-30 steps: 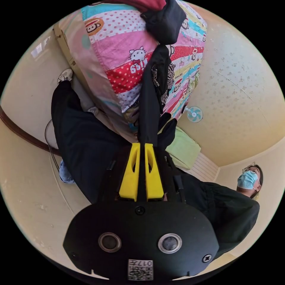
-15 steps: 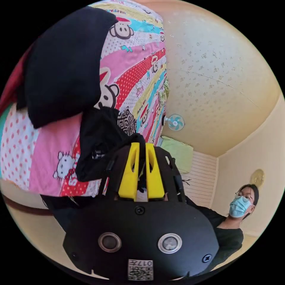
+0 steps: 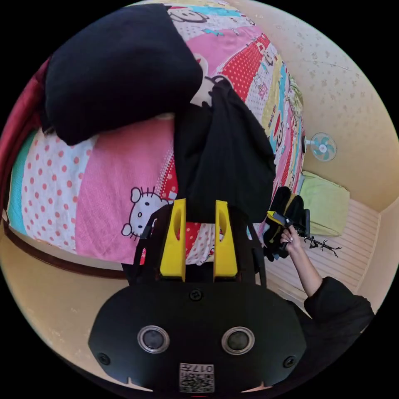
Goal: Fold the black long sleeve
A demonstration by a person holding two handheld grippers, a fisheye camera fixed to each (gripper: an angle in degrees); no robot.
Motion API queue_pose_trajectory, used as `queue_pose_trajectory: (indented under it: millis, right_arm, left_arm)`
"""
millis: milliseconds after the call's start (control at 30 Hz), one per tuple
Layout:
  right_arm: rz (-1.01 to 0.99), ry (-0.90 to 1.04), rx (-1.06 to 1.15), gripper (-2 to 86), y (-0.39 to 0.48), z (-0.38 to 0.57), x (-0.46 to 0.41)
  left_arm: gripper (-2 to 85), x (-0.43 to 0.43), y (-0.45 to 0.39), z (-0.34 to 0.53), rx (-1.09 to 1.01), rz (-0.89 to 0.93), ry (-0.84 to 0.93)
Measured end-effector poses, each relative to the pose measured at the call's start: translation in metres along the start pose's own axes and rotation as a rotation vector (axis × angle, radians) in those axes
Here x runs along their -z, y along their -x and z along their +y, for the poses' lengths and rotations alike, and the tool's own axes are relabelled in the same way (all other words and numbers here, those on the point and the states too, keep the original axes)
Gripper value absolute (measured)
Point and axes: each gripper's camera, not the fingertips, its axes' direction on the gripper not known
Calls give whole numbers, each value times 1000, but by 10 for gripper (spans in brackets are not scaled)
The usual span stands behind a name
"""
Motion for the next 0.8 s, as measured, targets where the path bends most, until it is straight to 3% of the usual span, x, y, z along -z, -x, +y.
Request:
queue_pose_trajectory:
  millis: [100, 333, 433, 500, 667, 800]
  right_arm:
    - [18, 69, 30, 32, -4, 20, -19]
    - [96, 52, 21, 18, -19, 63, -7]
    - [162, 57, -51, 22, -27, 62, -6]
    - [218, 4, -60, 27, -21, 62, 4]
    - [267, -158, 160, 38, 60, 50, 12]
    - [87, -98, 375, 38, 147, -14, -17]
  left_arm:
    - [8, 1, 13, 8, 1, 37, -24]
    - [17, 7, 57, 35, 67, 182, -28]
    - [96, 6, 69, 41, 113, 173, -107]
    - [189, -3, 83, 38, 168, 266, -159]
    - [196, -28, 85, 16, 194, 221, -163]
    - [173, -38, 77, 2, 164, 198, -123]
